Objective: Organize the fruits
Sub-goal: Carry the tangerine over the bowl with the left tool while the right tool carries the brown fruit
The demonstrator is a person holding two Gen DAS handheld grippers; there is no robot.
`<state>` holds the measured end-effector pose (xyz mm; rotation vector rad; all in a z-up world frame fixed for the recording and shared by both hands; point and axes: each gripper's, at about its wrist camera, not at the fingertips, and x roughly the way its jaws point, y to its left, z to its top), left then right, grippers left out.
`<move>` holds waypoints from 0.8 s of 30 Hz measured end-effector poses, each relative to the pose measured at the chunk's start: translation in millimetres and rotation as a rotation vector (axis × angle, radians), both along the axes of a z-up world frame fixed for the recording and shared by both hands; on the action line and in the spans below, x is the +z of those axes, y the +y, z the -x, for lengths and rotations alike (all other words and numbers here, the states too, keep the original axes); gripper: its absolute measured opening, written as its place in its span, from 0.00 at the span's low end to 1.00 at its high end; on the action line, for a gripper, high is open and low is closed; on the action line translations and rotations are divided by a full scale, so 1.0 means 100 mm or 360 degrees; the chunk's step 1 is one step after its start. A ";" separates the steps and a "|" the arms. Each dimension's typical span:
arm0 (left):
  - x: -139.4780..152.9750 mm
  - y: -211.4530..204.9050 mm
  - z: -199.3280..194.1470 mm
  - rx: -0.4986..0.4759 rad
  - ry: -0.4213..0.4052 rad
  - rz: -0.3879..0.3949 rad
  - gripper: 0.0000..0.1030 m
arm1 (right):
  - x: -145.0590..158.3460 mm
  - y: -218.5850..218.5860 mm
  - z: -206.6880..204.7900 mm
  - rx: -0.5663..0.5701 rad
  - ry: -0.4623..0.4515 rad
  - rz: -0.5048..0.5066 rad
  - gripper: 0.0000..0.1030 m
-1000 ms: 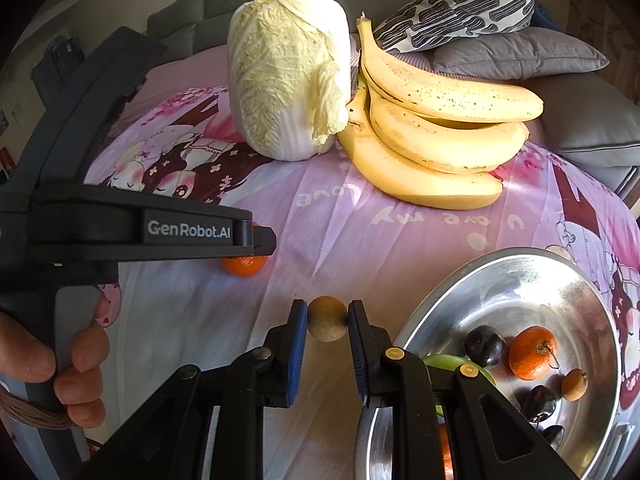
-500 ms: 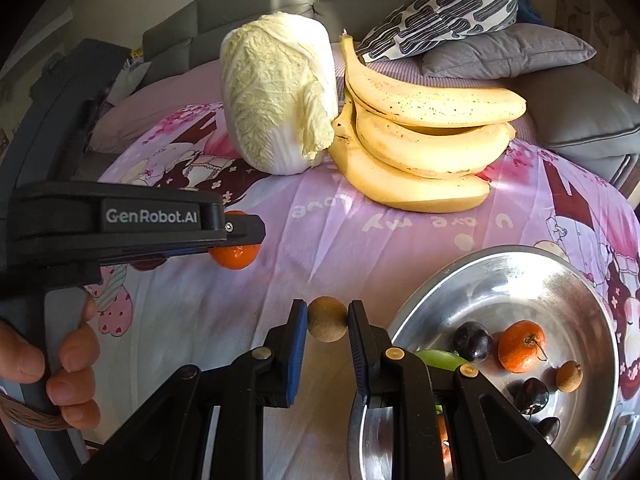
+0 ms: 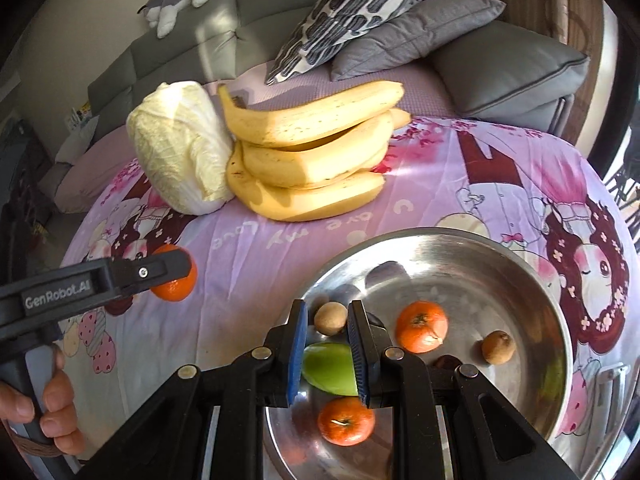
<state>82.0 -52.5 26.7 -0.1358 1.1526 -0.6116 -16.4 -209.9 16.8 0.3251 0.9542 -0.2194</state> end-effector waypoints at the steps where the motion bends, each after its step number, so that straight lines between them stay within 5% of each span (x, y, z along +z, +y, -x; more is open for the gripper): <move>1: -0.01 -0.04 0.03 -0.0025 -0.0002 -0.0004 0.38 | 0.00 -0.04 0.01 -0.0025 0.0006 -0.0002 0.22; 24: -0.22 -0.62 0.49 -0.0402 0.0103 -0.0112 0.38 | -0.10 -0.39 0.15 -0.0218 0.0082 -0.0062 0.22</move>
